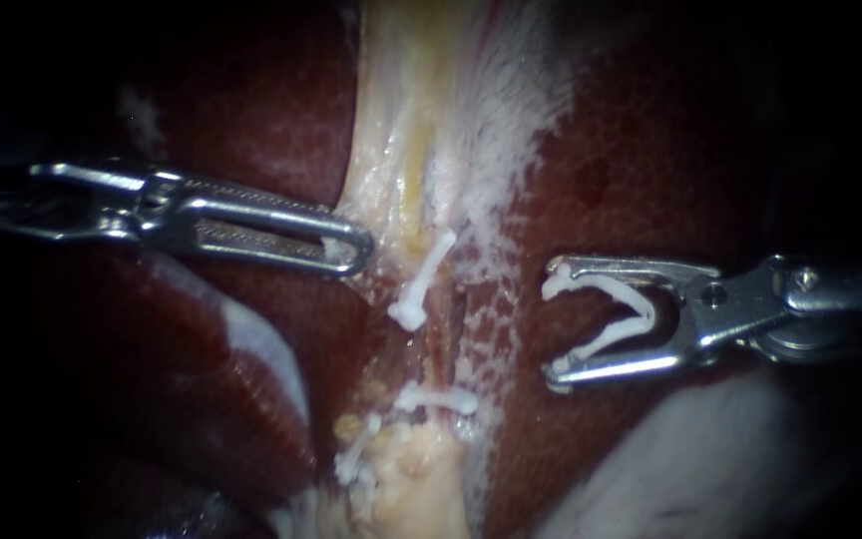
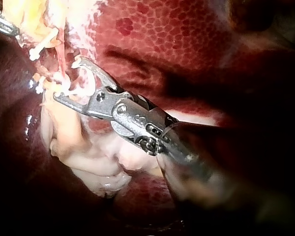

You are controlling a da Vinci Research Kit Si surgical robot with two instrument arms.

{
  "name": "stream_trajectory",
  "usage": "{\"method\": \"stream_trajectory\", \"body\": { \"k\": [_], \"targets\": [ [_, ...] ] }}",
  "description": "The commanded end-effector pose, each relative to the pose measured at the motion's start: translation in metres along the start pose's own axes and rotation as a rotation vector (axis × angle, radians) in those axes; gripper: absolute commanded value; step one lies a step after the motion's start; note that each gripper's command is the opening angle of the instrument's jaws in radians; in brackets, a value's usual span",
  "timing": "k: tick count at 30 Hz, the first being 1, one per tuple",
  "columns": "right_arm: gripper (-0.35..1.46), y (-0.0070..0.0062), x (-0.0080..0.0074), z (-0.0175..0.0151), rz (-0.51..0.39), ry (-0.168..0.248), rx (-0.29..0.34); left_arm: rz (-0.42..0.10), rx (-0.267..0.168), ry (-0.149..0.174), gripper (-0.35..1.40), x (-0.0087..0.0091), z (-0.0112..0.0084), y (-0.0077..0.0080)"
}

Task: Clipping second clip right tube

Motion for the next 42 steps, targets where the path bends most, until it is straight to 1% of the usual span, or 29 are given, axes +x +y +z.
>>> {"method": "stream_trajectory", "body": {
  "k": [1,5,12,14,19,21,25,27,28,31,33,38,40,42],
  "targets": [
    [0.6,0.0,-0.0001,0.0,0.0,0.0,0.003,0.0,0.0,0.0,-0.35,0.0,0.0,0.0],
    [0.6,-0.0002,-0.0007,0.0003,0.007,-0.002,0.033,-0.001,0.004,0.001,-0.35,-0.0002,-0.0006,-0.0001],
    [0.6,-0.0007,-0.0027,0.0023,0.05,-0.005,0.06,-0.006,0.011,0.004,-0.35,-0.0009,-0.0023,-0.001],
    [0.6,-0.0008,-0.0033,0.0033,0.061,-0.007,0.073,-0.007,0.015,0.005,-0.35,-0.0011,-0.003,-0.0012],
    [0.6,-0.0011,-0.005,0.0059,0.076,-0.012,0.092,-0.012,0.006,0.002,-0.35,-0.0019,-0.0055,-0.0013],
    [0.6,-0.0013,-0.0055,0.0068,0.081,-0.014,0.096,-0.014,-0.002,0.002,-0.35,-0.0022,-0.0066,-0.0016],
    [0.6,-0.0014,-0.0063,0.0087,0.091,-0.02,0.116,-0.02,-0.005,-0.008,-0.35,-0.0029,-0.0085,-0.003],
    [0.6,-0.0014,-0.0066,0.0094,0.091,-0.021,0.12,-0.026,-0.002,-0.02,-0.35,-0.0035,-0.0096,-0.0041],
    [0.6,-0.0013,-0.0067,0.0097,0.095,-0.022,0.123,-0.027,-0.005,-0.021,-0.35,-0.0037,-0.0099,-0.0045],
    [0.6,-0.0013,-0.0069,0.0104,0.097,-0.024,0.126,-0.04,0.0,-0.034,-0.35,-0.0045,-0.0111,-0.0061],
    [0.6,-0.0013,-0.0069,0.0107,0.103,-0.024,0.125,-0.033,0.0,-0.04,-0.35,-0.005,-0.0118,-0.0072],
    [0.6,-0.0013,-0.0066,0.0114,0.108,-0.026,0.134,-0.028,0.0,-0.056,-0.35,-0.0058,-0.0128,-0.0092],
    [0.6,-0.0014,-0.0065,0.0116,0.104,-0.028,0.147,-0.029,-0.006,-0.058,-0.35,-0.0059,-0.0128,-0.0097],
    [0.6,-0.0016,-0.0064,0.0118,0.105,-0.031,0.16,-0.029,-0.007,-0.058,-0.35,-0.0059,-0.0128,-0.0098]
  ]
}}
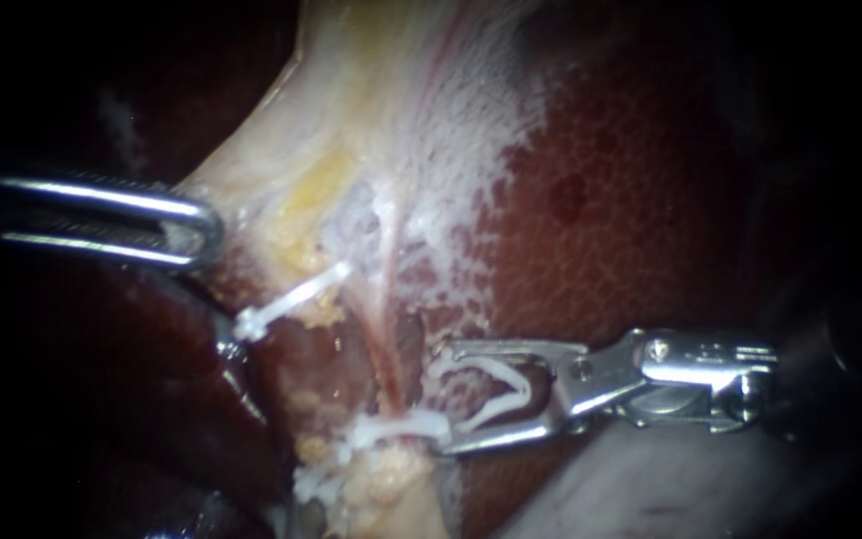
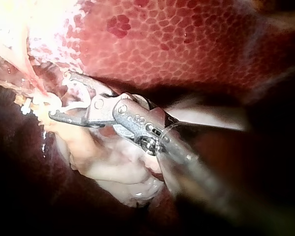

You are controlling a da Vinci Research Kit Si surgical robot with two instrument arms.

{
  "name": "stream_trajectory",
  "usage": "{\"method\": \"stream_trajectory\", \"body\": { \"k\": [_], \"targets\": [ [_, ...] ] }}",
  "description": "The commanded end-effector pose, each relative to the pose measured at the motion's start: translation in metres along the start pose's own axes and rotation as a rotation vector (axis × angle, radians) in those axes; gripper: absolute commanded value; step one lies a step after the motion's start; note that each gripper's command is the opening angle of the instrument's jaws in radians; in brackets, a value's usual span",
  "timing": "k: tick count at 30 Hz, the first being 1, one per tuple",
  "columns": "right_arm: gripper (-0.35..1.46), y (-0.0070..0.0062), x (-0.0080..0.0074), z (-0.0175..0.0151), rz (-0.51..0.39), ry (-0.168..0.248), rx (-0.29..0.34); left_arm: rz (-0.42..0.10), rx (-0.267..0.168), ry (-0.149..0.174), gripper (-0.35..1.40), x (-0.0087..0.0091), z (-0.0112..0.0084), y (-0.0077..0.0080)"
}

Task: Clipping second clip right tube

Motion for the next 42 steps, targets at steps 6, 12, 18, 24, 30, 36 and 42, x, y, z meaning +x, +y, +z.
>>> {"method": "stream_trajectory", "body": {
  "k": [6,12,18,24,30,36,42],
  "targets": [
    [0.59,-0.0005,0.0005,0.0009,0.0,-0.004,0.016,0.002,-0.003,0.0,-0.35,0.0002,0.0001,0.0004],
    [0.59,-0.0005,0.001,0.0018,0.001,-0.004,0.012,0.005,-0.003,0.0,-0.35,0.0007,0.0007,0.0008],
    [0.59,-0.0003,0.0013,0.0026,0.002,-0.004,0.013,0.006,0.001,0.001,-0.35,0.0009,0.0011,0.0007],
    [0.58,-0.0005,0.0018,0.0031,0.002,-0.002,0.019,0.007,0.002,0.002,-0.35,0.001,0.0014,0.0006],
    [0.56,-0.0012,0.0023,0.0033,0.003,-0.003,0.038,0.007,0.001,0.001,-0.35,0.0011,0.0016,0.0007],
    [0.55,-0.0016,0.0026,0.0036,0.006,-0.003,0.049,0.007,0.001,0.001,-0.35,0.0011,0.0018,0.0008],
    [0.52,-0.0016,0.003,0.0033,0.02,0.0,0.052,0.008,0.002,0.001,-0.35,0.0011,0.0018,0.0011]
  ]
}}
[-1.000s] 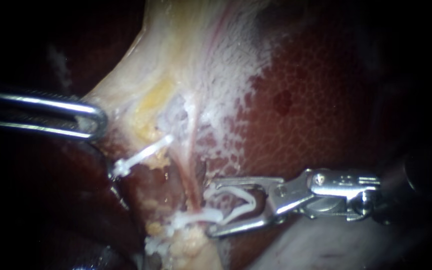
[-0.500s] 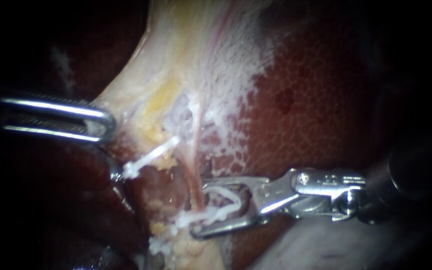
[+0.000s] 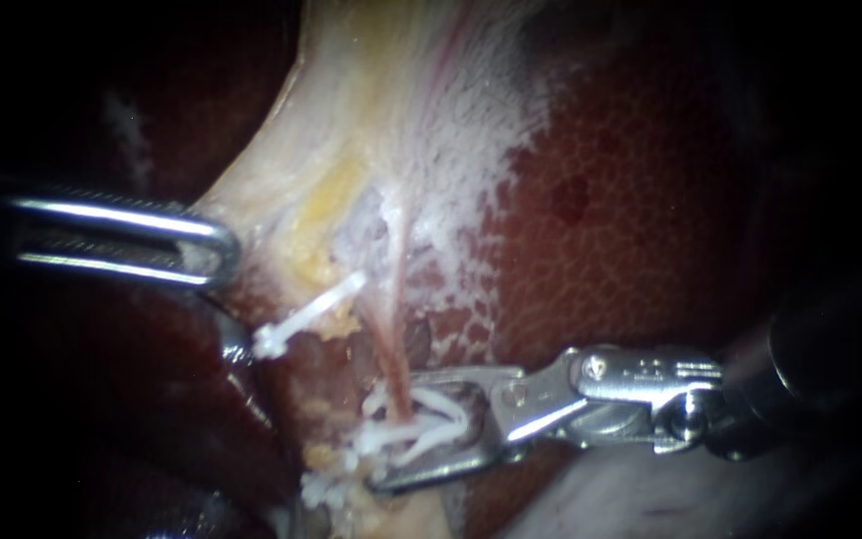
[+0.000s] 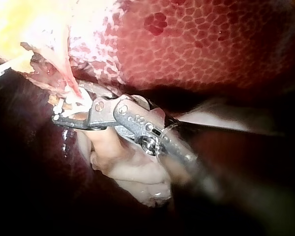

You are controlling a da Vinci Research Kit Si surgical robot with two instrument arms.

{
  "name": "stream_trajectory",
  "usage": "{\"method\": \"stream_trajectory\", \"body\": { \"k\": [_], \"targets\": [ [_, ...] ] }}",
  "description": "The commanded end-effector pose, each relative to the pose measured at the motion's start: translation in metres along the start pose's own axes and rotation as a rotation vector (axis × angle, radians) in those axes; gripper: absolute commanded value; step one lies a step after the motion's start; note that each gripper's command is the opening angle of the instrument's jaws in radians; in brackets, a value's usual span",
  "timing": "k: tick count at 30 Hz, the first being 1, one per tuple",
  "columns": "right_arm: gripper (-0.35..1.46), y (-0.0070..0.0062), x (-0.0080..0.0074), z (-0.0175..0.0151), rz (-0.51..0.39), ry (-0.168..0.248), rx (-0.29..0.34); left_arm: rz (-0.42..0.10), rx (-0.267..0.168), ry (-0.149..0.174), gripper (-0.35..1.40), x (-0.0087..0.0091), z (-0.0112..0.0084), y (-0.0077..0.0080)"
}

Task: Clipping second clip right tube

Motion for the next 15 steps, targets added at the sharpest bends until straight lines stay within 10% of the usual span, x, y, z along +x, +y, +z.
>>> {"method": "stream_trajectory", "body": {
  "k": [1,11,15],
  "targets": [
    [0.51,0.0,0.0001,-0.0001,0.001,0.0,0.0,0.0,0.002,0.0,-0.35,0.0,0.0,0.0001],
    [-0.35,0.0004,-0.0011,-0.0014,0.0,-0.002,0.014,0.0,0.002,0.0,-0.35,0.0,0.0001,0.0002],
    [-0.35,0.0006,-0.0015,-0.0018,0.01,-0.003,0.015,0.0,0.002,0.0,-0.35,0.0,0.0001,0.0002]
  ]
}}
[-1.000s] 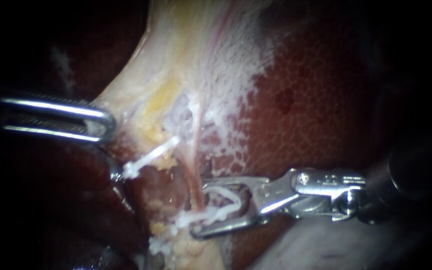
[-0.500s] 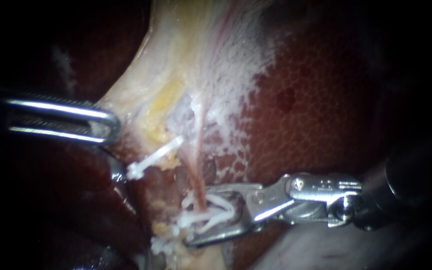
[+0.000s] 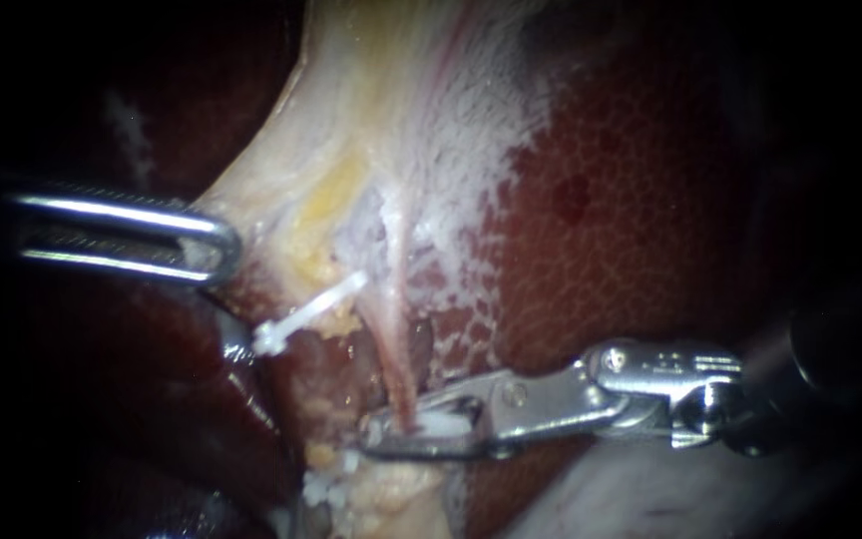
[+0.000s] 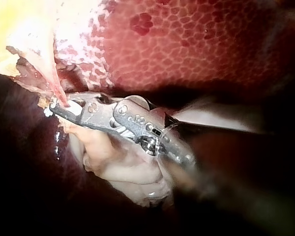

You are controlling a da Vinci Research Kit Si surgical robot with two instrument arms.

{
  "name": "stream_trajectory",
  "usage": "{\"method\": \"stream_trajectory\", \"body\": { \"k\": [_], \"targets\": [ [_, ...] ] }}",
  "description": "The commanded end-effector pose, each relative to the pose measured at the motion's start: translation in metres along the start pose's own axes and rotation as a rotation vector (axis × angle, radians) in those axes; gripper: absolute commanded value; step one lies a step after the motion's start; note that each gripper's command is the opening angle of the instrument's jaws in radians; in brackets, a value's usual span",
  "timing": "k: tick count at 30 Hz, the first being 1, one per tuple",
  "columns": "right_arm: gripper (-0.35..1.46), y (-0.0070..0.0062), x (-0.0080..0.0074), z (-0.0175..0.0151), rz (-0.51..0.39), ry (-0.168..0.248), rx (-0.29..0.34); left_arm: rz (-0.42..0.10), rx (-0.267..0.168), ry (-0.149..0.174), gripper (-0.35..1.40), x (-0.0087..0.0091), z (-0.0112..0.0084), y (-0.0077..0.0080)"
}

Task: Clipping second clip right tube

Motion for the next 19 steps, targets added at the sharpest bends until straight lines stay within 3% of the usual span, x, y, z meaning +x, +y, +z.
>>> {"method": "stream_trajectory", "body": {
  "k": [1,19],
  "targets": [
    [-0.35,0.0,-0.0001,0.0001,0.0,0.0,0.0,0.0,0.0,0.0,-0.35,0.0,0.0,0.0],
    [-0.35,-0.0001,-0.0003,0.0,0.008,-0.002,0.005,-0.001,0.0,0.0,-0.35,-0.0001,0.0002,0.0001]
  ]
}}
